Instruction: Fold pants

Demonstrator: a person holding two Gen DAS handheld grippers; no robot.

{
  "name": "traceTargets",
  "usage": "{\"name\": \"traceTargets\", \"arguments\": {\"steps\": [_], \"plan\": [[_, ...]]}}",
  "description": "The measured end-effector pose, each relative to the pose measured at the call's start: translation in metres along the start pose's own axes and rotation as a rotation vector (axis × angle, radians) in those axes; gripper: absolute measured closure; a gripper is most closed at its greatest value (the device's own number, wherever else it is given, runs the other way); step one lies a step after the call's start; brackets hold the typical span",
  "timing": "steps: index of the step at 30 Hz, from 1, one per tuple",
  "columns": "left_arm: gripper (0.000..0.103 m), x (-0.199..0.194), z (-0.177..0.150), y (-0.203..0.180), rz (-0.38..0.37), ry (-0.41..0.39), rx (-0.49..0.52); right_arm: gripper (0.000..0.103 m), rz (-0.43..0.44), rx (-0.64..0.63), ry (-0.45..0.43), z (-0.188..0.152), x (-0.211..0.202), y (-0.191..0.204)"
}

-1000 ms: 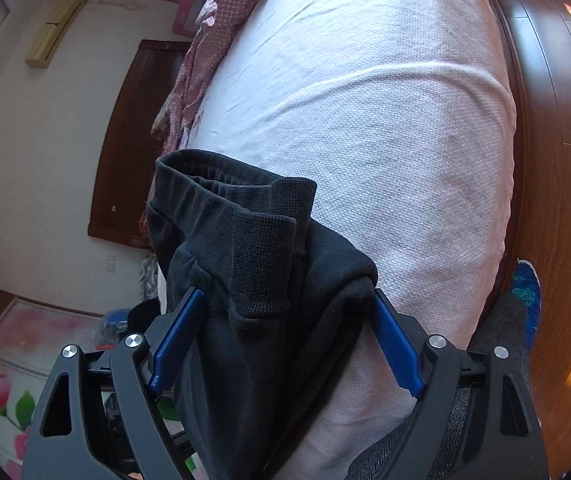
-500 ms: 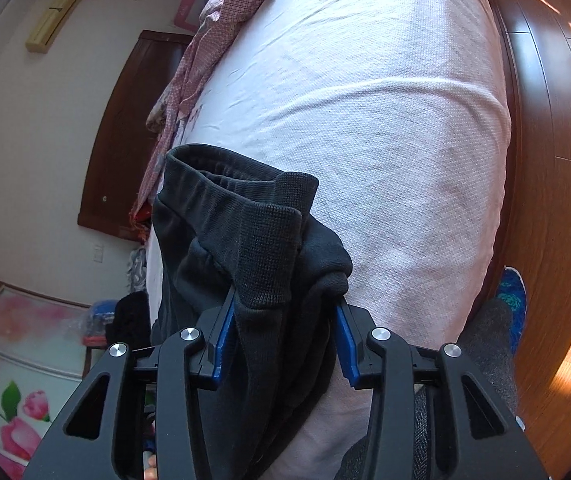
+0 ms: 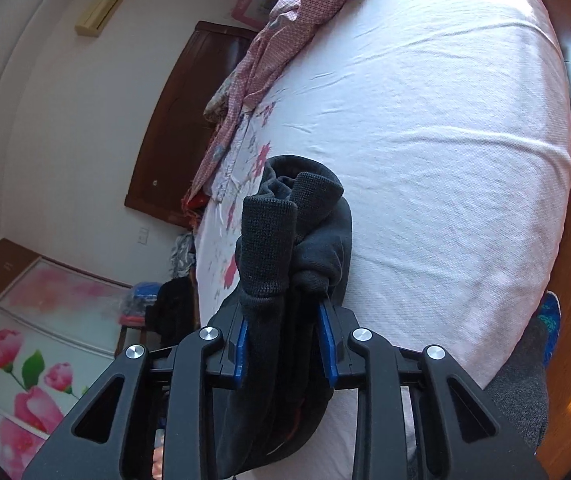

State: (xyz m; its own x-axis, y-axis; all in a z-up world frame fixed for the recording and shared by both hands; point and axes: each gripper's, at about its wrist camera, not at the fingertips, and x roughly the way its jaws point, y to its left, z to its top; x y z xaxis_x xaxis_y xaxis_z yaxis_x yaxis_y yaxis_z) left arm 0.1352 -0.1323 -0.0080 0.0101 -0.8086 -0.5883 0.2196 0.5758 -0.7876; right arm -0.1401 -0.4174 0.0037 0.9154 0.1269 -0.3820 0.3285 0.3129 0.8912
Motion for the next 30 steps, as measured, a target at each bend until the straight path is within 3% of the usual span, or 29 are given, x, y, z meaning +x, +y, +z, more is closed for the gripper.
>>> {"name": "traceTargets", "arguments": {"steps": [4, 10, 16, 20, 21, 22, 23, 24, 25, 26, 28, 30], "plan": [[0.089, -0.033, 0.025, -0.019, 0.0, -0.046, 0.05, 0.076, 0.041, -0.032, 0.023, 0.002, 0.024, 0.029], [0.089, -0.1, 0.06, -0.018, 0.06, -0.131, 0.09, 0.077, 0.114, -0.063, 0.075, -0.01, 0.081, 0.074], [0.088, -0.156, 0.085, 0.015, 0.16, -0.179, 0.096, 0.078, 0.141, -0.061, 0.151, -0.042, 0.145, 0.096], [0.088, -0.168, 0.09, 0.064, 0.242, -0.178, 0.08, 0.079, 0.076, -0.093, 0.191, -0.078, 0.182, 0.091], [0.087, -0.164, 0.091, 0.081, 0.28, -0.16, 0.087, 0.078, 0.035, -0.092, 0.214, -0.089, 0.191, 0.081], [0.081, -0.155, 0.092, 0.099, 0.356, -0.125, 0.098, 0.067, -0.036, -0.095, 0.259, -0.099, 0.202, 0.069], [0.07, -0.144, 0.092, 0.12, 0.481, -0.084, 0.082, 0.058, -0.122, -0.08, 0.301, -0.108, 0.209, 0.054], [0.07, -0.137, 0.088, 0.143, 0.602, -0.049, 0.048, 0.057, -0.082, -0.044, 0.296, -0.112, 0.205, 0.042], [0.053, -0.137, 0.083, 0.156, 0.605, -0.062, 0.04, 0.051, -0.051, -0.034, 0.289, -0.111, 0.195, 0.038], [0.045, -0.147, 0.076, 0.16, 0.583, -0.137, 0.025, 0.049, -0.07, -0.049, 0.28, -0.109, 0.183, 0.039], [0.045, -0.167, 0.061, 0.154, 0.615, -0.249, 0.009, 0.049, -0.096, -0.104, 0.236, -0.1, 0.158, 0.046], [0.045, -0.18, 0.042, 0.127, 0.696, -0.363, 0.1, 0.049, -0.08, -0.147, 0.18, -0.085, 0.142, 0.06]]}}
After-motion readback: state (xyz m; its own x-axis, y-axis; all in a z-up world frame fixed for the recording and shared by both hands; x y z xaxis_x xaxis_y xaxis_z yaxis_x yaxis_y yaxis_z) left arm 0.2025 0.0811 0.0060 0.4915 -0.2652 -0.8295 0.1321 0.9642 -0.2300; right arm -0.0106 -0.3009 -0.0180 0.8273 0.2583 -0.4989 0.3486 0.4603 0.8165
